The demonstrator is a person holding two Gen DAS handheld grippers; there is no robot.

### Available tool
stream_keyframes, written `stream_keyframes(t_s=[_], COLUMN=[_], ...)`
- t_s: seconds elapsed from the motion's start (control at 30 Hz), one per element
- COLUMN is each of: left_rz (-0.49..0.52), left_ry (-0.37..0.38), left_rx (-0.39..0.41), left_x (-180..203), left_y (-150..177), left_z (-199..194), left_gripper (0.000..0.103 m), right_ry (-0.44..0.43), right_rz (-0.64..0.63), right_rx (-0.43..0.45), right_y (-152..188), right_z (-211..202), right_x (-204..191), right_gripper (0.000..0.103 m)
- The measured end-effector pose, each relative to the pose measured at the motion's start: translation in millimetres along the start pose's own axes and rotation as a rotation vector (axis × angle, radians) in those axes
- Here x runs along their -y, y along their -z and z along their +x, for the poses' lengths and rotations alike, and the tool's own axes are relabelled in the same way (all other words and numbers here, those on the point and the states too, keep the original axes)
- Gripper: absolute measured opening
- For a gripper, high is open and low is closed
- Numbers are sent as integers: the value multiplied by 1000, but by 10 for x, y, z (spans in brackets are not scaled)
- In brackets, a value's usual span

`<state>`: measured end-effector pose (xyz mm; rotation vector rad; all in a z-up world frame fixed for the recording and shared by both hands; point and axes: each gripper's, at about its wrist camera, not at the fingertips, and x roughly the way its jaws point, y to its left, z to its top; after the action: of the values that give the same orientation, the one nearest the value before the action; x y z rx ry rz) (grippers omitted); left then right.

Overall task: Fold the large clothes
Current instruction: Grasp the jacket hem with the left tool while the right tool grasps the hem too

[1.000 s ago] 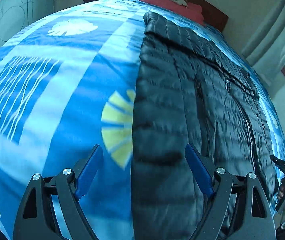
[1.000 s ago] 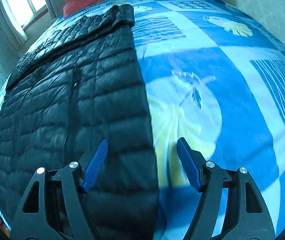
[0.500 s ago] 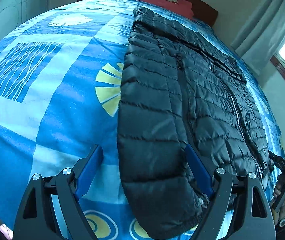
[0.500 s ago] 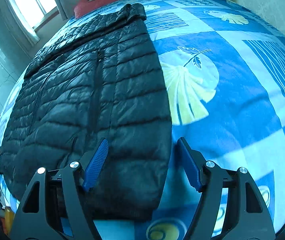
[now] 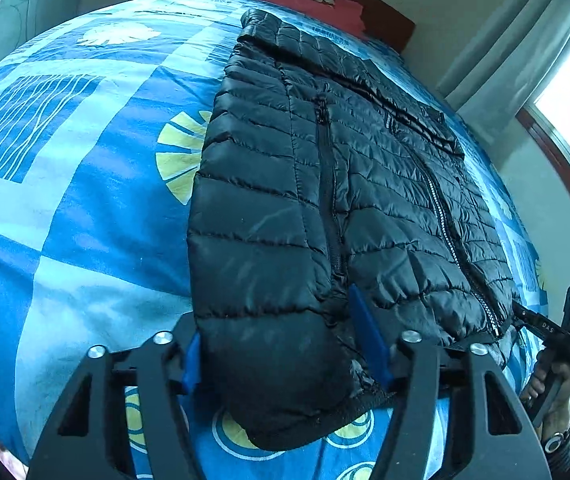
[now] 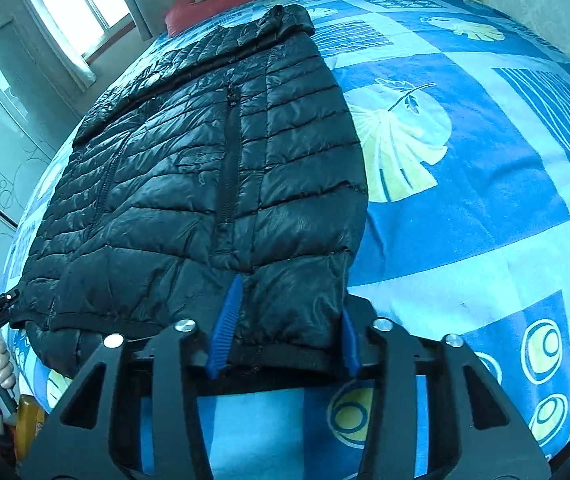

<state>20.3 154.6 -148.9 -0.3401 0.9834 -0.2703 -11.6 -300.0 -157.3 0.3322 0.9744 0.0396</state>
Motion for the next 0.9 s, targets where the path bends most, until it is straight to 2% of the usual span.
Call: stream_keyframes(t_s=[0.03, 0.07, 0.2, 0.33, 0.67, 0.9], left_rz=[-1, -2, -11, -60, -43, -6], left_ry=[2, 3, -27, 13, 58, 61], left_rx=[2, 7, 48, 79, 135, 126], left_x=[8, 23, 59, 26, 169, 249], left_y=[-2, -3, -20, -44, 4, 193], left_z=[-1, -9, -87, -194, -661, -968], left_gripper=[51, 48, 24, 17, 14, 14], right_ry=[-3, -5, -59, -91, -156, -174], right_rz=[4, 10, 71, 98, 145, 165], right_rx=[6, 10, 27, 52, 103, 133], right_y=[1, -5, -24, -17, 59, 269], right_z=[-10, -17, -91, -205, -687, -1045], right_x=[0, 8, 97, 115, 113, 100], right_gripper=[32, 22, 15, 13, 12, 12])
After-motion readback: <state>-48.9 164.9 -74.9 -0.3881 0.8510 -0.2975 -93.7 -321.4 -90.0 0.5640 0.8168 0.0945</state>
